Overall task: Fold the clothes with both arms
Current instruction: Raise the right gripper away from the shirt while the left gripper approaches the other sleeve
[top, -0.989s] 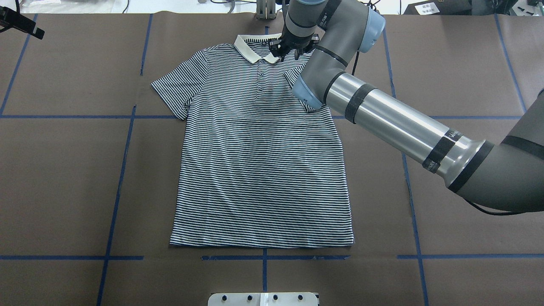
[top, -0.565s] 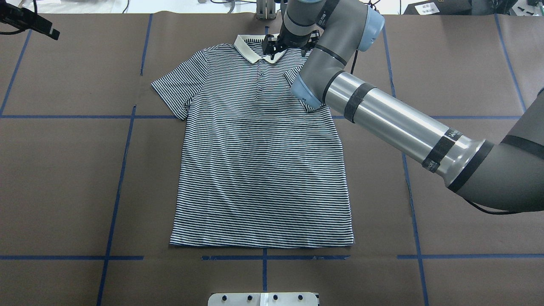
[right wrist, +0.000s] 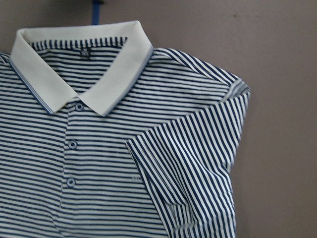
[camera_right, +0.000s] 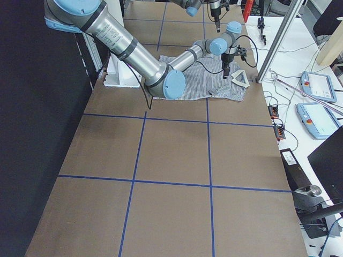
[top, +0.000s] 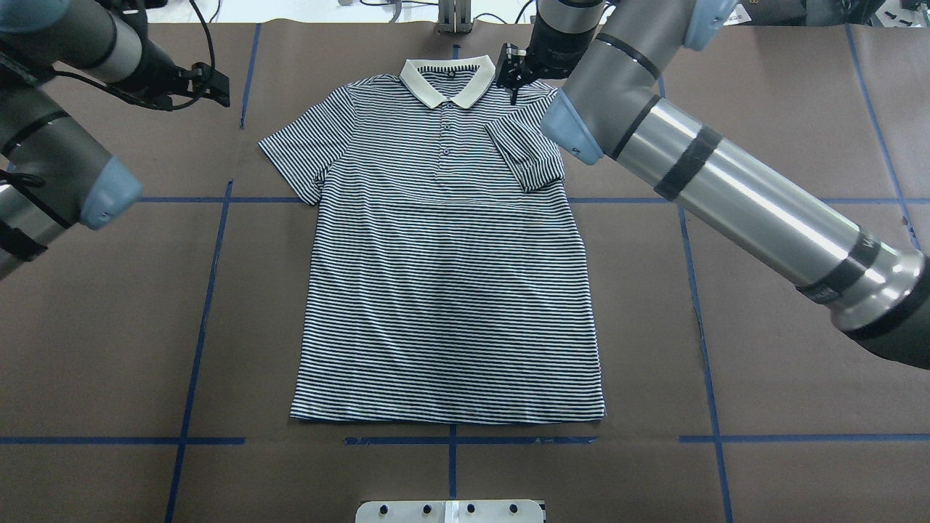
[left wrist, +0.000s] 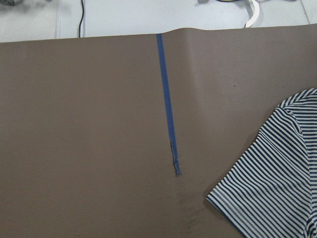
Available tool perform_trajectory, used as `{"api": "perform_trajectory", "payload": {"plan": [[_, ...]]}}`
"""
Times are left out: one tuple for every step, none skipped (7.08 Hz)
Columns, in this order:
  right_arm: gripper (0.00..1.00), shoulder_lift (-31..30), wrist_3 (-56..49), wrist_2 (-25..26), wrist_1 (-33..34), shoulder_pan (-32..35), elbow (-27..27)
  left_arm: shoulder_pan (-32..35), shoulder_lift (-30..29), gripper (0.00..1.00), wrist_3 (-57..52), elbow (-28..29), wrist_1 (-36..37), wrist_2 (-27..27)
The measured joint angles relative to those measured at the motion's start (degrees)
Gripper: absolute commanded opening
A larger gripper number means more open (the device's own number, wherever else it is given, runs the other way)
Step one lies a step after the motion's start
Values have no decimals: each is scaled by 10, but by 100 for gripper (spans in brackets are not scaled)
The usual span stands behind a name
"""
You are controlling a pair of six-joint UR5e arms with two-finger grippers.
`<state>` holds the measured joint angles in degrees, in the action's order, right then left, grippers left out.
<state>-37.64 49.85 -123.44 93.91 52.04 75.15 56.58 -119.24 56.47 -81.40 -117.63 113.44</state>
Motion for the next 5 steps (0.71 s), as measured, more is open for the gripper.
{"api": "perform_trajectory", "payload": {"plan": [[100,-47,-3,-17,44,9,79,-29,-20,100,40,46,-31,-44],[100,-81,-4,-31,61,16,126,-47,-38,100,60,86,-54,-77],[100,-104,-5,-38,65,20,152,-62,-52,100,69,114,-68,-102],[100,-113,-5,-39,65,22,163,-71,-60,100,71,137,-83,-115],[100,-117,-5,-38,64,22,166,-78,-63,100,72,157,-103,-120]]}}
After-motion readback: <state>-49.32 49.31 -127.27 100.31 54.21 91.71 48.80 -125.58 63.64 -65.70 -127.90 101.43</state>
